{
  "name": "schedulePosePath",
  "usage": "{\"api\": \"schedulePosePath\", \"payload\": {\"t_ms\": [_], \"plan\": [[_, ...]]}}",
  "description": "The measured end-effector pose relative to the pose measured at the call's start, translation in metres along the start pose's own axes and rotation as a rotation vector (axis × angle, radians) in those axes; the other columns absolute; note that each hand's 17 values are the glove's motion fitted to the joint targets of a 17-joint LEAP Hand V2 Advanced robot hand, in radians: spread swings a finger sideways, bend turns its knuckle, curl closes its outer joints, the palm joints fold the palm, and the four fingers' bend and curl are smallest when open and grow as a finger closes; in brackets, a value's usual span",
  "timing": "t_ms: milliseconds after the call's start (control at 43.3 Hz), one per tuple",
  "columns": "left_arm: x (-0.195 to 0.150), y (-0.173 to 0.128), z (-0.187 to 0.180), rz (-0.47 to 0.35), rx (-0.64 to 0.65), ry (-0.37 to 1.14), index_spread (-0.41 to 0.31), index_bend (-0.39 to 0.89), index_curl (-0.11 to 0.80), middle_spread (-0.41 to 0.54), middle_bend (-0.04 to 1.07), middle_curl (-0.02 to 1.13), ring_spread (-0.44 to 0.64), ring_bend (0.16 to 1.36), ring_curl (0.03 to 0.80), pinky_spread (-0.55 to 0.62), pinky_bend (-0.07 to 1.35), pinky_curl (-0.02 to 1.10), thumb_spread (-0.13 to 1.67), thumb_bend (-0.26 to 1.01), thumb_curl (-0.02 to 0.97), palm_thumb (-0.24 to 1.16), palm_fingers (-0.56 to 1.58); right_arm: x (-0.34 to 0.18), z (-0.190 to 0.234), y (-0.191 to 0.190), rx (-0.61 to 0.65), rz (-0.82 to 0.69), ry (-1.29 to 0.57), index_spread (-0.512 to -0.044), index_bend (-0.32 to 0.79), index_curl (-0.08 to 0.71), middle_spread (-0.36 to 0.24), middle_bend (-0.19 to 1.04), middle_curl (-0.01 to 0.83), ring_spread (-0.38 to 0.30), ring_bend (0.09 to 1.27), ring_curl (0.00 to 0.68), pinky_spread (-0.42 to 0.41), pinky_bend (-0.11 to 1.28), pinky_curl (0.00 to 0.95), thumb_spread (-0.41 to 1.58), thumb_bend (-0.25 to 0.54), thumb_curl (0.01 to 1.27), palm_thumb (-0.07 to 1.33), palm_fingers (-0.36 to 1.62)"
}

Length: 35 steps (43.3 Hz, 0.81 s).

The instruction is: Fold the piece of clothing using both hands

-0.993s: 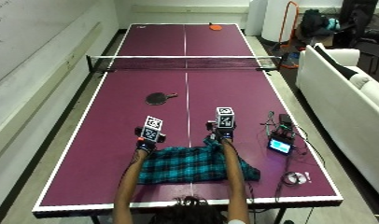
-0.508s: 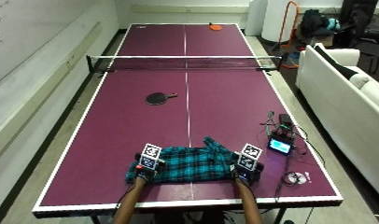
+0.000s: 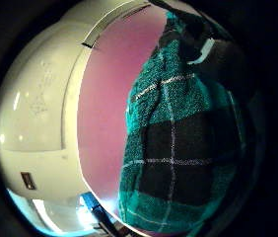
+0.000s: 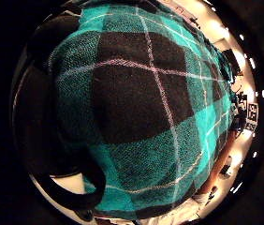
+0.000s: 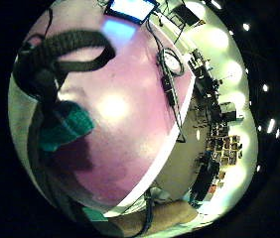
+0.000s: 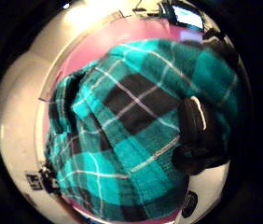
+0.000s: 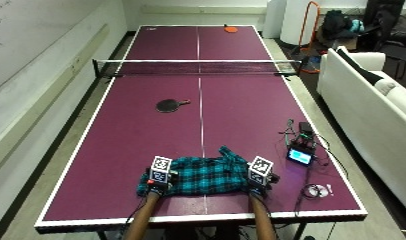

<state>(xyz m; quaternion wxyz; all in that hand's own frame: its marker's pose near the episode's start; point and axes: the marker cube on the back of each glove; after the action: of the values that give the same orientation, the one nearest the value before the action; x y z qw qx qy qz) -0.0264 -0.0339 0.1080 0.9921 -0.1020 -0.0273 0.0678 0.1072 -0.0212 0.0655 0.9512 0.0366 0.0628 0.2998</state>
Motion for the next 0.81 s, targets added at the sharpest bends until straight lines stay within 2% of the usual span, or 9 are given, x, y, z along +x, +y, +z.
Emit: {"api": "schedulePosePath", "payload": {"t_ms": [92, 208, 277, 369, 508, 554, 646, 808], "plan": [[-0.001, 0.007, 0.000, 0.003, -0.062, 0.011, -0.174, 0.15, 0.374, -0.055, 0.15, 0.31, -0.02, 0.59, 0.366, 0.23, 0.32, 0.42, 1.59, 0.00, 0.134, 0.28, 0.52, -0.012, 0.002, -0.008, -0.076, -0.025, -0.108, -0.288, 0.03, 0.143, -0.155, 0.42, 0.451, -0.182, 0.84, 0.458, -0.156, 0.55, 0.417, 1.23, 0.104, 0.32, 0.86, 1.13], [-0.006, 0.002, -0.006, 0.011, -0.034, 0.044, -0.173, 0.17, 0.377, -0.052, 0.15, 0.31, -0.01, 0.58, 0.363, 0.23, 0.32, 0.41, 1.59, 0.01, 0.138, 0.28, 0.53, -0.039, -0.031, -0.022, -0.058, -0.065, -0.323, -0.291, 0.05, 0.147, -0.182, 0.44, 0.464, -0.209, 0.85, 0.480, -0.224, 0.59, 0.445, 1.14, 0.089, 0.34, 0.91, 1.16], [-0.022, -0.002, -0.019, -0.051, 0.040, 0.074, -0.176, 0.18, 0.384, -0.065, 0.16, 0.31, -0.02, 0.58, 0.358, 0.22, 0.29, 0.41, 1.56, 0.02, 0.152, 0.31, 0.57, -0.095, -0.047, -0.043, 0.007, -0.172, -0.465, -0.289, 0.06, 0.148, -0.184, 0.44, 0.467, -0.218, 0.85, 0.484, -0.250, 0.61, 0.453, 1.10, 0.073, 0.35, 0.93, 1.18], [-0.043, 0.001, -0.039, -0.144, 0.104, 0.152, -0.174, 0.16, 0.383, -0.087, 0.18, 0.32, -0.05, 0.58, 0.357, 0.22, 0.26, 0.40, 1.55, 0.02, 0.165, 0.33, 0.61, -0.150, -0.079, -0.039, 0.087, -0.281, -0.475, -0.290, 0.06, 0.149, -0.188, 0.45, 0.470, -0.226, 0.85, 0.485, -0.267, 0.62, 0.454, 1.06, 0.053, 0.37, 0.95, 1.18], [-0.072, 0.009, -0.069, -0.197, 0.285, 0.121, -0.170, 0.14, 0.376, -0.107, 0.18, 0.34, -0.07, 0.58, 0.361, 0.22, 0.24, 0.39, 1.53, 0.04, 0.183, 0.37, 0.63, -0.207, -0.115, 0.002, 0.098, -0.381, -0.413, -0.290, 0.07, 0.156, -0.192, 0.44, 0.471, -0.232, 0.85, 0.485, -0.279, 0.63, 0.454, 1.01, 0.020, 0.38, 0.97, 1.18], [-0.086, 0.005, -0.062, -0.220, 0.283, 0.108, -0.168, 0.15, 0.374, -0.111, 0.18, 0.34, -0.08, 0.58, 0.363, 0.22, 0.23, 0.39, 1.53, 0.04, 0.187, 0.38, 0.64, -0.226, -0.120, 0.016, 0.094, -0.413, -0.395, -0.290, 0.07, 0.159, -0.192, 0.44, 0.471, -0.233, 0.84, 0.485, -0.281, 0.63, 0.454, 1.00, 0.011, 0.39, 0.97, 1.19], [-0.113, -0.022, -0.018, -0.186, 0.227, 0.169, -0.167, 0.14, 0.372, -0.115, 0.18, 0.35, -0.08, 0.58, 0.362, 0.21, 0.22, 0.39, 1.53, 0.05, 0.196, 0.41, 0.65, -0.266, -0.118, 0.043, 0.079, -0.482, -0.360, -0.289, 0.08, 0.165, -0.193, 0.44, 0.471, -0.234, 0.84, 0.484, -0.288, 0.64, 0.453, 0.98, -0.007, 0.40, 0.99, 1.19], [-0.132, 0.003, -0.029, -0.219, 0.265, 0.173, -0.162, 0.14, 0.364, -0.124, 0.18, 0.35, -0.09, 0.57, 0.362, 0.21, 0.21, 0.39, 1.53, 0.06, 0.206, 0.43, 0.66, -0.322, -0.121, 0.112, 0.072, -0.644, -0.327, -0.289, 0.08, 0.172, -0.197, 0.43, 0.470, -0.236, 0.84, 0.484, -0.295, 0.65, 0.452, 0.95, -0.022, 0.41, 0.98, 1.19]]}}
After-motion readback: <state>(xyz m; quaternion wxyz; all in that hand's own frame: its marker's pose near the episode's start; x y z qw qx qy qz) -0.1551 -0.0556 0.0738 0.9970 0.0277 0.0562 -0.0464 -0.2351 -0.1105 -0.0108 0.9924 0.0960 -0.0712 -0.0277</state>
